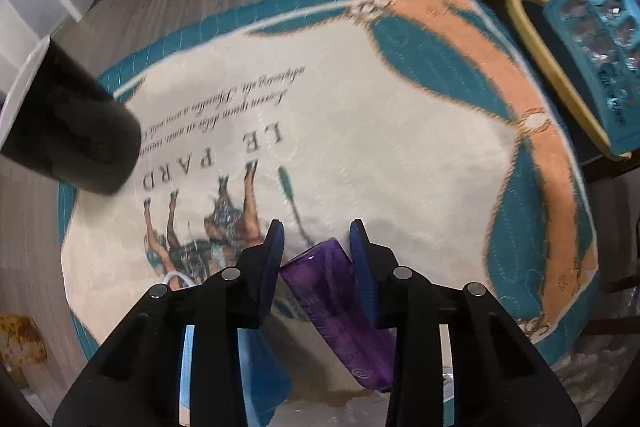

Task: Collect trash
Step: 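Grasp the purple spray bottle with the left tool while the right tool holds the blister pack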

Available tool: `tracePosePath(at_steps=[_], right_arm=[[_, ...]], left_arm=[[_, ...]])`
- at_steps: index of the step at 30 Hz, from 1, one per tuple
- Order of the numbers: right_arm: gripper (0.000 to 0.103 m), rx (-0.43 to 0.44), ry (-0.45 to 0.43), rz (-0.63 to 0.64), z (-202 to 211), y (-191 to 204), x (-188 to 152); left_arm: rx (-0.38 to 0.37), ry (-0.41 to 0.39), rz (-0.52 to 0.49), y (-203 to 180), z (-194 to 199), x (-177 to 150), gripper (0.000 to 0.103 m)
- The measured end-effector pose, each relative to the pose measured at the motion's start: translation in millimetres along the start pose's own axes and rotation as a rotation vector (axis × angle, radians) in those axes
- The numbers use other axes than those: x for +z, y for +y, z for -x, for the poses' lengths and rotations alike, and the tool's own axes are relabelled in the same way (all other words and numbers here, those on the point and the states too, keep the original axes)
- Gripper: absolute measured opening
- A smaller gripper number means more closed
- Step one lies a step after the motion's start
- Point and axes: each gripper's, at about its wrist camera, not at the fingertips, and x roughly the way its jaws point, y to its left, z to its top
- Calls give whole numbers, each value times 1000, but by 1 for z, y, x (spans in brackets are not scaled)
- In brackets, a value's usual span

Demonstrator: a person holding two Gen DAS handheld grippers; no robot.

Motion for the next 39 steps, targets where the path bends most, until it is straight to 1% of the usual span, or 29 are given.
tracePosePath(at_steps=[2, 5, 7, 8, 9, 11, 13, 15, 16, 17, 18, 19, 20, 21, 22, 23, 25, 27, 29, 30, 31, 32, 34, 36, 37, 39], right_arm=[[9, -1, -6, -6, 2, -2, 1], [9, -4, -13, -14, 5, -5, 1], [9, -6, -19, -18, 7, -6, 2], [9, -6, -23, -20, 8, -7, 3], [9, -5, -26, -21, 9, -6, 3], [9, -4, -33, -23, 11, -6, 4], [9, -1, -35, -23, 11, -6, 5], [9, 1, -36, -22, 12, -6, 5], [9, 2, -36, -22, 12, -6, 5], [9, 3, -36, -22, 12, -6, 5], [9, 6, -34, -21, 12, -6, 5], [9, 8, -31, -19, 11, -6, 5], [9, 8, -28, -17, 10, -6, 5], [9, 9, -25, -17, 9, -6, 5], [9, 11, -24, -18, 9, -6, 6], [9, 12, -24, -20, 8, -6, 7], [9, 13, -26, -20, 8, -5, 7], [9, 18, -28, -19, 7, -4, 8], [9, 21, -29, -13, 7, -2, 8], [9, 22, -28, -10, 7, -2, 8], [9, 23, -29, -9, 7, -3, 8], [9, 23, -30, -11, 8, -3, 9], [9, 26, -37, -19, 10, -6, 10], [9, 29, -48, -26, 14, -8, 12], [9, 30, -54, -29, 17, -8, 13], [9, 30, -73, -34, 24, -10, 17]], left_arm=[[-34, -65, -5, -2, 13, 3, 32], [-63, -161, -16, -5, 34, 7, 32], [-81, -199, -19, -7, 43, 11, 31], [-89, -212, -23, -8, 46, 13, 24], [-90, -220, -31, -11, 50, 13, 0], [-100, -242, -54, -16, 58, 17, 0], [-93, -260, -91, -27, 64, 20, 0], [-88, -239, -97, -29, 60, 22, 0], [-90, -222, -85, -27, 55, 21, 0], [-105, -193, -46, -22, 51, 20, 0], [-124, -181, -11, -16, 47, 18, 1], [-139, -161, 33, -11, 46, 14, 8], [-111, -147, 52, -9, 44, 10, 17], [-65, -140, 62, -8, 41, 4, 47], [-30, -133, 76, -7, 38, -1, 69], [-20, -118, 90, -7, 34, -5, 70], [-29, -73, 112, -6, 24, -8, 71], [-4, -22, 126, -5, 11, -11, 71], [-14, 22, 134, -4, -2, -13, 71], [-27, 45, 135, -4, -8, -13, 69], [-50, 66, 129, -4, -14, -13, 60], [-53, 69, 120, -5, -16, -12, 56], [-52, 51, 96, -8, -13, -8, 42], [-59, 19, 80, -12, -5, -2, 36], [-60, -3, 68, -15, 1, 1, 35], [-57, -79, 18, -24, 20, 9, 34]])
